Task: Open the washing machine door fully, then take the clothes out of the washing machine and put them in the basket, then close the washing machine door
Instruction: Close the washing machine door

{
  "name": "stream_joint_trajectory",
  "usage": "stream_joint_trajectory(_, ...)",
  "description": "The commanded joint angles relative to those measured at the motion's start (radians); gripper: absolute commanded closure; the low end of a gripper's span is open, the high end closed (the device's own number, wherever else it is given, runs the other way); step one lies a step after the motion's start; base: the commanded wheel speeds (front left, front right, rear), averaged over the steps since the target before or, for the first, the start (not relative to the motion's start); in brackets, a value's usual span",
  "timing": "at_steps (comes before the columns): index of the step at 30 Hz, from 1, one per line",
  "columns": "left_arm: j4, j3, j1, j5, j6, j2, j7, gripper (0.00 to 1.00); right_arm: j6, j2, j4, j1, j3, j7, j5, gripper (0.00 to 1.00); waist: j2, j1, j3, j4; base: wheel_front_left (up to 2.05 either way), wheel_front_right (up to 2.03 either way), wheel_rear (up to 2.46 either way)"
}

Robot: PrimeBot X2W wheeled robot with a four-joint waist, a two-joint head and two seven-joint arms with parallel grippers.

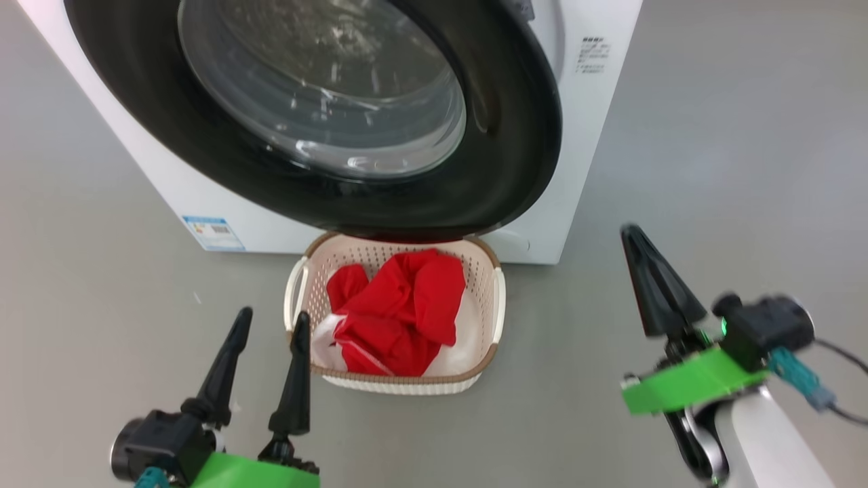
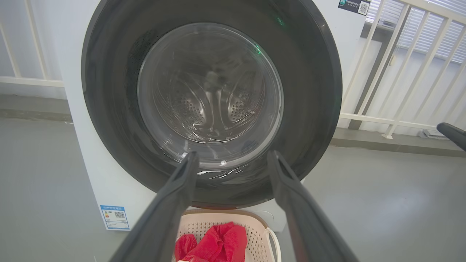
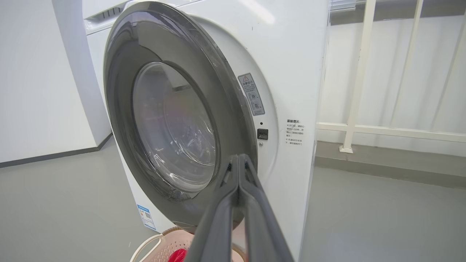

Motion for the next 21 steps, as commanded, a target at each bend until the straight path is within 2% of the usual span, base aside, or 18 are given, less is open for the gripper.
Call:
stream_joint_trajectory(1, -0.032, 0.035, -0.040, 0.009, -0.008, 0.006, -0.012, 0.00, 0.006, -0.001, -0.015, -0.048, 0.029, -0.006, 0.004, 1.00, 0.0000, 0.0000, 0.027, 0.010, 0.00, 0.00, 0.00)
stream_joint_trajectory(13, -0.050, 0.037, -0.098, 0.035, -0.050, -0.028, -0.012, 0.00, 0.006, -0.001, 0.141, -0.287, 0.114, -0.006, 0.015, 1.00, 0.0000, 0.0000, 0.124, 0.049, 0.00, 0.00, 0.00)
stream_joint_trajectory(21, -0.054, 0.035, -0.126, 0.046, -0.073, -0.044, -0.012, 0.00, 0.006, -0.001, 0.219, -0.408, 0.114, -0.006, 0.007, 1.00, 0.0000, 0.0000, 0.178, 0.073, 0.00, 0.00, 0.00)
